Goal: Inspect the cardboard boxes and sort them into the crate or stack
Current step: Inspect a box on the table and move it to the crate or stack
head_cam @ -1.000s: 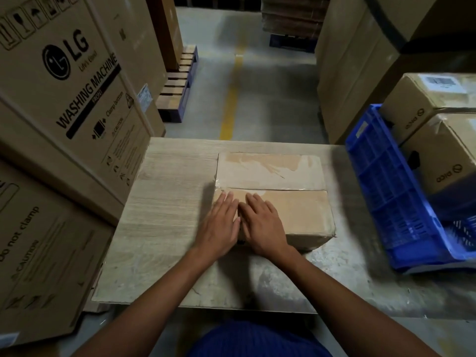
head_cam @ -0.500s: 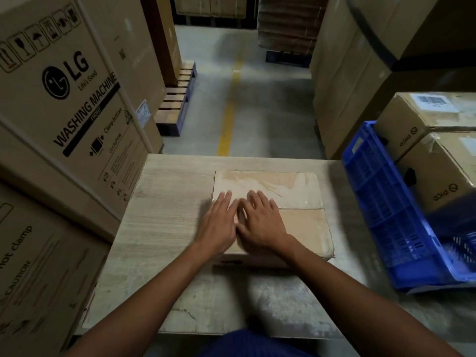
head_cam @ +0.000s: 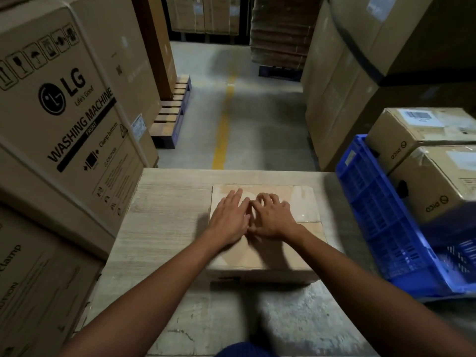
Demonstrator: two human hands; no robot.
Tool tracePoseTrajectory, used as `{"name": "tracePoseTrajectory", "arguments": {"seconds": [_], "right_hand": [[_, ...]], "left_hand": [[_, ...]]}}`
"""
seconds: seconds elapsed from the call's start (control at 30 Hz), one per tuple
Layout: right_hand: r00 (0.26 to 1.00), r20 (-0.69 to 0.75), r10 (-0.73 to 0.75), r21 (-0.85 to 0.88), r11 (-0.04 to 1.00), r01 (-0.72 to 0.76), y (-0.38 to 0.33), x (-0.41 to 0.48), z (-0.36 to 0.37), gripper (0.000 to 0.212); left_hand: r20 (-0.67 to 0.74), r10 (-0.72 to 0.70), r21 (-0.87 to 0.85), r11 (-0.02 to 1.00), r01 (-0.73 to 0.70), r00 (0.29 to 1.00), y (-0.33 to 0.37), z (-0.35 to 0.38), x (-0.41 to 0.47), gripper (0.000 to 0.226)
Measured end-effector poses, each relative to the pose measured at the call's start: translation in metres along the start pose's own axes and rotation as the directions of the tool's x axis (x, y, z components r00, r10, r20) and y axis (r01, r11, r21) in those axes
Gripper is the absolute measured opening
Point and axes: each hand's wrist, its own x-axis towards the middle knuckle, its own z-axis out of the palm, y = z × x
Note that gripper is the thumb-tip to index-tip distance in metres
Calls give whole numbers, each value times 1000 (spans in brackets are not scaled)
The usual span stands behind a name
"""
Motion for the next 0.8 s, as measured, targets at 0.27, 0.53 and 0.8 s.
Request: {"name": "tracePoseTrajectory", "arguments": {"seconds": [0.27, 0.53, 0.8], "right_hand": [[995, 55, 79, 64, 995, -82, 22, 2, 26, 123], [998, 36, 47, 68, 996, -49, 29, -13, 18, 85], [959, -273, 76, 53, 997, -64, 17, -55, 56, 40]], "left_hand": [[21, -49, 24, 999, 48, 999, 12, 22, 14, 56], [90, -23, 3, 1000, 23, 996, 24, 14, 3, 55], [54, 43, 17, 999, -44, 998, 44, 34, -38, 51]]}}
